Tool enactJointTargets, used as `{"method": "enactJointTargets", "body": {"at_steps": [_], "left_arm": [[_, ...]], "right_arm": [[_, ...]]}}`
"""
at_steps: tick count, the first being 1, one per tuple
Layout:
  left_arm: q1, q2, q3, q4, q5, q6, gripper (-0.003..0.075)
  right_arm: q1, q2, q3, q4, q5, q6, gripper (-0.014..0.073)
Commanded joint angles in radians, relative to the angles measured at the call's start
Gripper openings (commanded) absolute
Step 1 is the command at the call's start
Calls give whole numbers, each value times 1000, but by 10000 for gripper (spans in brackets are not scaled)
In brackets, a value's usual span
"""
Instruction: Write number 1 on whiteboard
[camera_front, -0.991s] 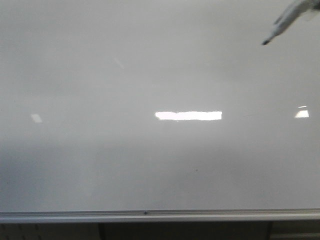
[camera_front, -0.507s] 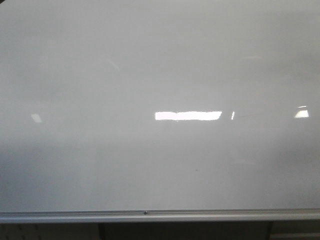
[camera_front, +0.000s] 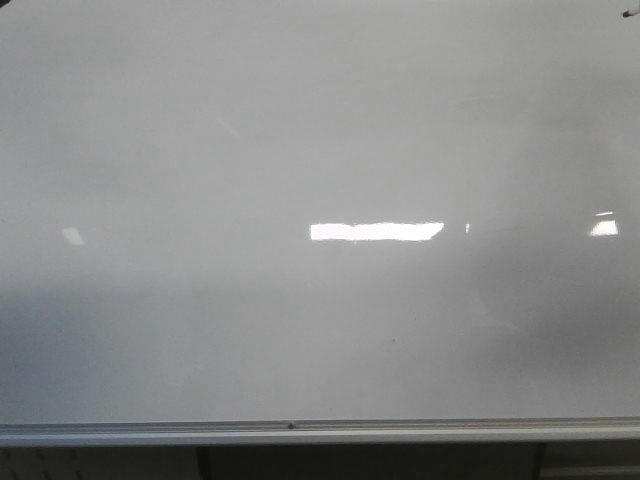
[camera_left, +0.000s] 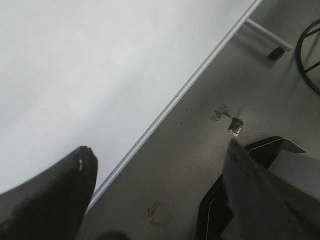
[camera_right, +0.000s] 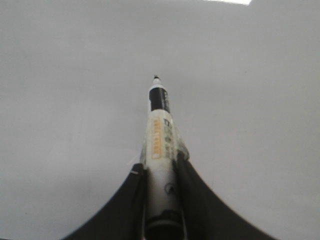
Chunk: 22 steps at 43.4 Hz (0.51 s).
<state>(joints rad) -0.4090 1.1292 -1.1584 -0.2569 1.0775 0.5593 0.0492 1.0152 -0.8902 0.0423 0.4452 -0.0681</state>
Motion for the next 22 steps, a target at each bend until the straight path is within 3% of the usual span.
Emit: {"method": "enactJointTargets", "body": {"at_steps": [1,22], "left_arm": [[4,-22,-25,-32,-54,-13,514],[4,-22,-25,-32,-61,-13,514]], "right_arm": [[2,20,-54,-1,-95,-12,-30],[2,116,-69,-1,-208,-12,-30]]}}
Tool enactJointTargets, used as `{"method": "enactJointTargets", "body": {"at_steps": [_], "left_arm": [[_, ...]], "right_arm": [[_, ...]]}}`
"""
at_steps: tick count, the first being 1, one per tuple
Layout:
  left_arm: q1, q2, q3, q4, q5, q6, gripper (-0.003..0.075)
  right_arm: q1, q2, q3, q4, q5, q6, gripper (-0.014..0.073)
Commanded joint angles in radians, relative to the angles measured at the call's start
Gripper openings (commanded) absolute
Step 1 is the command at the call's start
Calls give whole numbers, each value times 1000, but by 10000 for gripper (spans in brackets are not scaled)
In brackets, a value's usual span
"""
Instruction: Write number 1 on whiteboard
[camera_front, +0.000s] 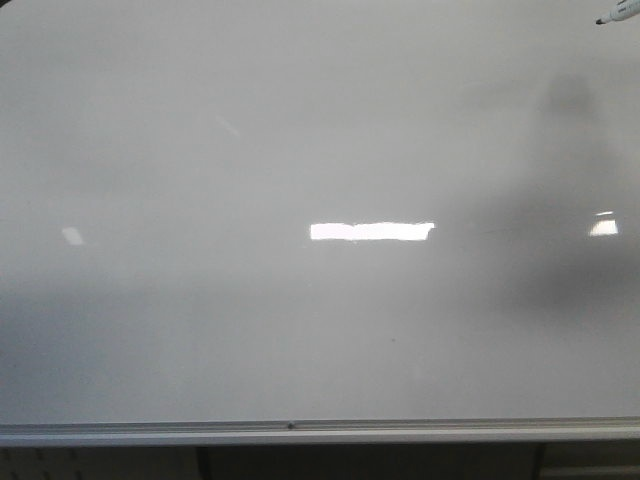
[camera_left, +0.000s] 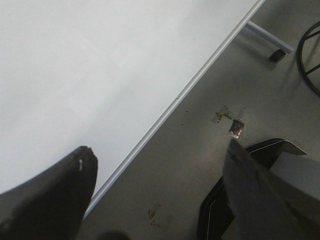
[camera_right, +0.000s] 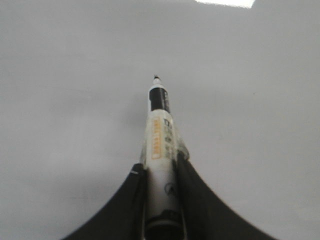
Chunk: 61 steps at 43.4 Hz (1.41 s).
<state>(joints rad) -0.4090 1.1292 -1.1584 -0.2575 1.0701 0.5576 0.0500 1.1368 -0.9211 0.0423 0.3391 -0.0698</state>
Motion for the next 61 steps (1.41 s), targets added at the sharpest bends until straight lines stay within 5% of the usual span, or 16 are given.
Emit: {"method": "enactJointTargets", "body": {"at_steps": [1,42,61], "left_arm": [[4,-22,-25,-31,-54,-11,514],[4,-22,-25,-31,-69,-11,514],[4,-22,-25,-31,-69,-11,514]], "right_arm": [[2,-2,-38,-1,-108,-10,-30],[2,97,-38,-1,-174,-10,-30],[2,117,-38,-1,106,-10,-30]]}}
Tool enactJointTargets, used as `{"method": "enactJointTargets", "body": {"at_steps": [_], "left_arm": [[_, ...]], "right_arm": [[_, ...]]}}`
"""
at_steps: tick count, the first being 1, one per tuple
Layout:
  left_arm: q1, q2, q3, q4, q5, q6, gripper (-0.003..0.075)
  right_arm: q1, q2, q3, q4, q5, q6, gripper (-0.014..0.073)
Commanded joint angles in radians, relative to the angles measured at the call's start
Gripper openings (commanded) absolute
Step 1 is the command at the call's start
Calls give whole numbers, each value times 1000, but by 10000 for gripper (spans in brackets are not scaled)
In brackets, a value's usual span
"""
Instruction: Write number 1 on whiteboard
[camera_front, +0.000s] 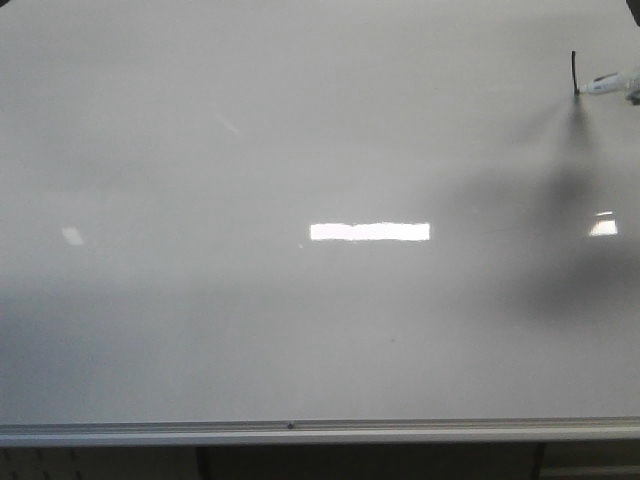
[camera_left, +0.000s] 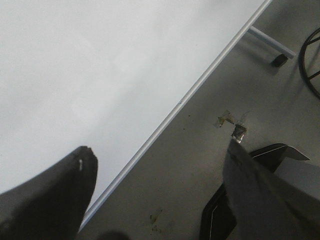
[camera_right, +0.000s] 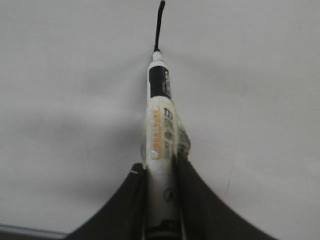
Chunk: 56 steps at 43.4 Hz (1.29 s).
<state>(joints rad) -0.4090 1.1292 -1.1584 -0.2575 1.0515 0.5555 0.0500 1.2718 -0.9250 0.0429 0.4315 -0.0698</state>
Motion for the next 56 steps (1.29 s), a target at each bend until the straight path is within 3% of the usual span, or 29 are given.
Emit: {"method": "enactJointTargets", "body": {"at_steps": [1,19,26,32,38,45,56], "left_arm": [[4,-22,-25,-31,-51,-9,514],[4,-22,-25,-31,-51,-9,514],[4,-22,-25,-42,-55,-5,514],[-12,-22,-27,-90,-43,75,514],[-83,-20,-29,-166,-38,210,514],[-223,-14,-41,-176,-50,280,514],[-376,82,-125,-176,-50,280,514]], "right_arm": [[2,-16,-35,-2,28,-10,-30],[2,-77,-123,-2,150,-10,-30],[8,-129,-192,1,387,-52,-30],[66,-133,-240,70,670,-242,-30],[181,-133,-244,271,872,-537,-30],[300,-133,-244,505,896,-791,-30],[344,-133,-244,626,862,-856,-30]]}}
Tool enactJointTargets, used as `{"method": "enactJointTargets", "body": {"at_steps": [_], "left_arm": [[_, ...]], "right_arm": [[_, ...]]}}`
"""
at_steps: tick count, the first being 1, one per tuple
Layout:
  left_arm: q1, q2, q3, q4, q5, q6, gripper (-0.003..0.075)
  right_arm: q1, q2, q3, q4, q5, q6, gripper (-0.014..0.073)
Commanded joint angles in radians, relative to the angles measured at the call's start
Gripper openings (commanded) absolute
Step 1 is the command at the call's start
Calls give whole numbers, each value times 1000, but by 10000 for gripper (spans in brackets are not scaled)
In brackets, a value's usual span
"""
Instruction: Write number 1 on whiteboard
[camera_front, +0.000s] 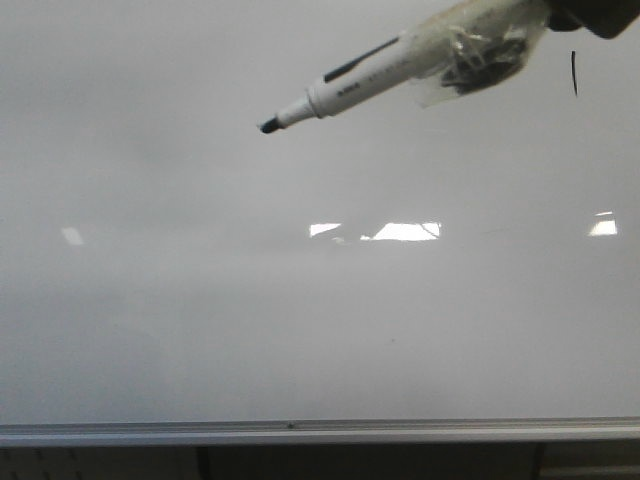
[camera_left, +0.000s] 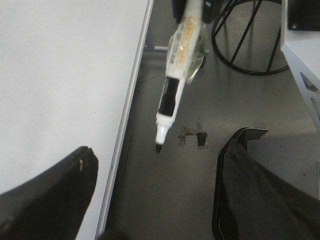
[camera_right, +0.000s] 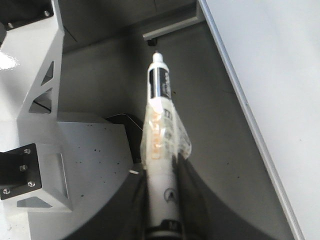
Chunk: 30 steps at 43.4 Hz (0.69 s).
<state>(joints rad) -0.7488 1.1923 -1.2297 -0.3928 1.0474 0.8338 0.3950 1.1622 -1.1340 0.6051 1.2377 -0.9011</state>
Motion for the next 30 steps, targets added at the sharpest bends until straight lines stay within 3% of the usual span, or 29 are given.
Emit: {"method": "enactJointTargets", "body": {"at_steps": [1,25,30], "left_arm": [[-44,30,-58,-41,-44,2,514],[-86,245,-123,-71,-46,2,510],[-86,254,-123,-71,-46,2,432]], "right_arm": [[-1,-23,-35,64,54,-25,-30],[-1,-23,-35,65,37,-25,-29],[-1,-23,-35,65,37,-25,-29]]}}
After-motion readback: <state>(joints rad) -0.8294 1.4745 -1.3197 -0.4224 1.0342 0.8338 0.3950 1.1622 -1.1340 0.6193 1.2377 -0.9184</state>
